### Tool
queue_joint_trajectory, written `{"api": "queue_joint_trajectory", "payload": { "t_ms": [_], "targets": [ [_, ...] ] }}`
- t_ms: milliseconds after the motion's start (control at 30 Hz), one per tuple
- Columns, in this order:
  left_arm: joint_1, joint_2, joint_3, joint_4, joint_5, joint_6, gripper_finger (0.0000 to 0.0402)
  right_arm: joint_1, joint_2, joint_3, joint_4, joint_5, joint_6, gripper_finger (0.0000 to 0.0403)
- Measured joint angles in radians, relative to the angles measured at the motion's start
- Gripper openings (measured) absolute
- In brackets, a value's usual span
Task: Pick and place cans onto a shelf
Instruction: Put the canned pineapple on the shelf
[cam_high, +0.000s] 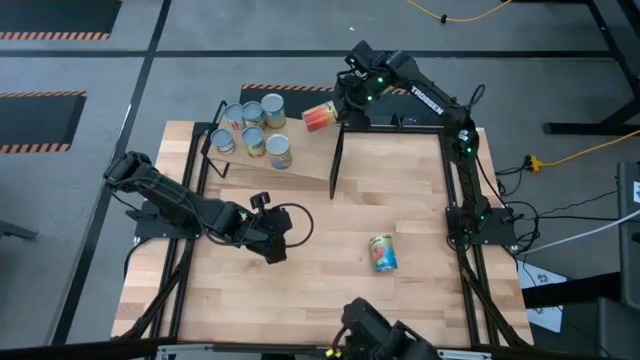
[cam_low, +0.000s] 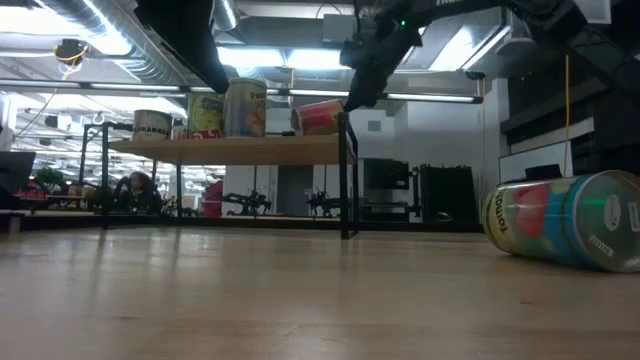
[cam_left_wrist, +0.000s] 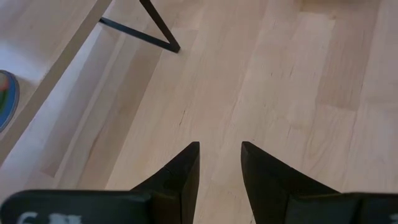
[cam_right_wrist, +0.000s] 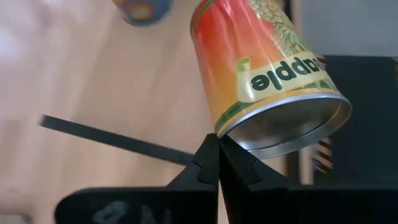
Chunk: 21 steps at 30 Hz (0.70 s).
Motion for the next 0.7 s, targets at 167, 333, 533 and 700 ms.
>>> {"api": "queue_joint_trajectory", "payload": {
  "t_ms": [167, 333, 533, 700],
  "targets": [
    [0.000, 0.000, 0.000, 0.000, 0.000, 0.000, 0.0111, 0.050, -0.046, 0.000, -0.005, 0.229, 0.000, 0.0004],
    [0.000, 0.000, 0.000, 0.001, -0.001, 0.001, 0.0111, 0.108, -0.061, 0.000, -0.054, 0.391, -0.004, 0.0004],
    [0.000, 0.000, 0.000, 0.001, -0.001, 0.001, 0.0111, 0.171, -0.061, 0.000, -0.104, 0.435, -0.054, 0.0004],
    [0.000, 0.000, 0.000, 0.001, -0.001, 0.001, 0.0111, 0.216, -0.076, 0.000, -0.119, 0.590, -0.066, 0.0003]
  ]
}}
